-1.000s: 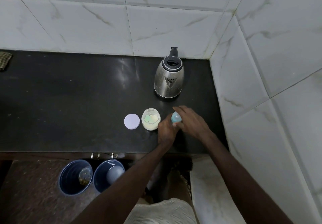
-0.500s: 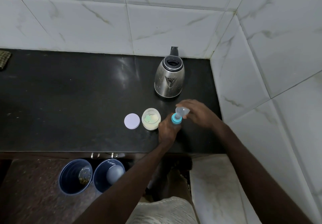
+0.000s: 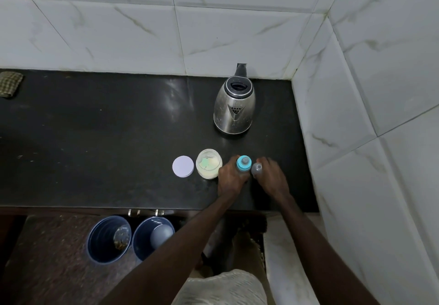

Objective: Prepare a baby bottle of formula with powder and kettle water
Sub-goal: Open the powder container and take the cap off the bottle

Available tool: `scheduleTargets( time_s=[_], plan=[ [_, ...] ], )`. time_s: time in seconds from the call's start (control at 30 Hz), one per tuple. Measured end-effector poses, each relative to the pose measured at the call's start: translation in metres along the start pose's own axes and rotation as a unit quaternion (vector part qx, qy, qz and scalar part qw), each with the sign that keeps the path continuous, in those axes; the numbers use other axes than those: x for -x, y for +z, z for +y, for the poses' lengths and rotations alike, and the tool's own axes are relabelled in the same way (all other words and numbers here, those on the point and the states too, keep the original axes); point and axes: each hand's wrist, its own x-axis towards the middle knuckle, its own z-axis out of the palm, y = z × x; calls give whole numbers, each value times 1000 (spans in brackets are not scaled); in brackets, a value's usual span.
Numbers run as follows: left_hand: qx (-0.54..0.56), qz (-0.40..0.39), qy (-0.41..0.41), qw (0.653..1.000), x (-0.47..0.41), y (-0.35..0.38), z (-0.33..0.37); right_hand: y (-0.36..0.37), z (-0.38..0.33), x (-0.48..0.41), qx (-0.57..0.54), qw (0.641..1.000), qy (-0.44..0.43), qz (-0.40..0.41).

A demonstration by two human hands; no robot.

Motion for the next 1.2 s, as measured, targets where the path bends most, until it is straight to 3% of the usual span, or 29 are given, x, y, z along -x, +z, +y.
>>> scheduleTargets(
  time_s=[0.23, 0.37, 0.5, 0.7, 1.2],
  plan=[
    [6, 7, -2, 1000, 1, 0, 2, 2, -2, 3, -7, 999, 34, -11],
    [-5, -4, -10, 1000, 2, 2, -1, -7, -34, 18, -95, 986, 43, 130],
    [-95, 16, 25, 995, -3, 8, -6, -1, -73, 24, 27, 986, 8, 166],
    [-22, 37, -21, 999, 0, 6, 0, 11, -96, 11, 128, 980, 88, 127],
    [-160, 7, -55, 985, -9, 14, 9, -10, -56, -16, 228, 962, -149, 30]
  ],
)
